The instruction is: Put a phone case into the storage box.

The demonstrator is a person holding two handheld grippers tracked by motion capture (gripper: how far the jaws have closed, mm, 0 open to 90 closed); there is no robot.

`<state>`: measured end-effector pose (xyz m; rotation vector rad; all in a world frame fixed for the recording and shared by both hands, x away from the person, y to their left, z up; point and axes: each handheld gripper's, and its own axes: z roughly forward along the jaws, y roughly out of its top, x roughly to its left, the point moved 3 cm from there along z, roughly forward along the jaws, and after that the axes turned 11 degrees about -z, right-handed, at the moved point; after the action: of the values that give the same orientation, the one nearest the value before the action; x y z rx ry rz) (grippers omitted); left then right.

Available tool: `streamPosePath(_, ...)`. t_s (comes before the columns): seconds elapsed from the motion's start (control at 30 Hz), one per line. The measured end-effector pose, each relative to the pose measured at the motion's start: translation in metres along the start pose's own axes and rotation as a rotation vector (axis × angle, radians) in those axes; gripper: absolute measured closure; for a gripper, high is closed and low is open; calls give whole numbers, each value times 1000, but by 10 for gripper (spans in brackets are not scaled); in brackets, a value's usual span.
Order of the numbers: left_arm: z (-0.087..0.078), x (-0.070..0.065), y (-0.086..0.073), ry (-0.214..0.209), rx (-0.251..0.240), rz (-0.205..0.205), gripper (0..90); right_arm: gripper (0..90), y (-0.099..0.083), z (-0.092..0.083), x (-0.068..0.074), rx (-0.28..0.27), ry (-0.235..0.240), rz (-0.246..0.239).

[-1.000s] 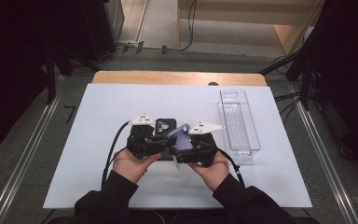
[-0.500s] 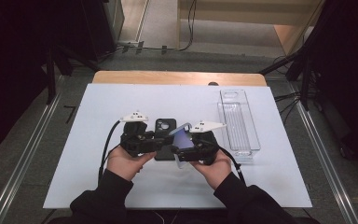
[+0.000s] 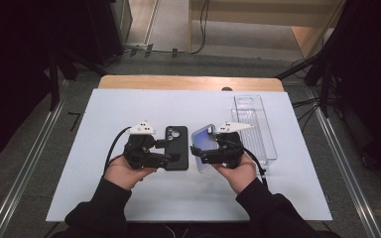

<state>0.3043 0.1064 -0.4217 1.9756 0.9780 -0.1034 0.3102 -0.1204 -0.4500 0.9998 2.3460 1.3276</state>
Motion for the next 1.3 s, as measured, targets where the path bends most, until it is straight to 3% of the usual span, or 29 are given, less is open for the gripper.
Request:
streamPosePath(0.13, 2, 7, -9, -18, 13, -1, 311, 157, 3, -8, -5, -19, 18, 11)
streamPosePath(0.37, 3, 18, -26, 19, 40, 49, 303, 157, 7, -19, -9, -34, 57, -11)
streamPosePath(0.57, 1, 26, -39, 16, 65, 41, 304, 157, 13, -29, -12, -31, 83, -29)
streamPosePath(0.8, -5, 36, -49, 41, 69, 42, 303, 157, 21, -45, -21, -34, 105, -57)
streamPosePath(1.07, -8, 43, -57, 63, 91, 48, 303, 157, 27, -64, -37, -44, 92, -51)
streamPosePath(1.3, -11, 46, -60, 80, 87, 35, 303, 157, 31, -85, -57, -73, 29, -15)
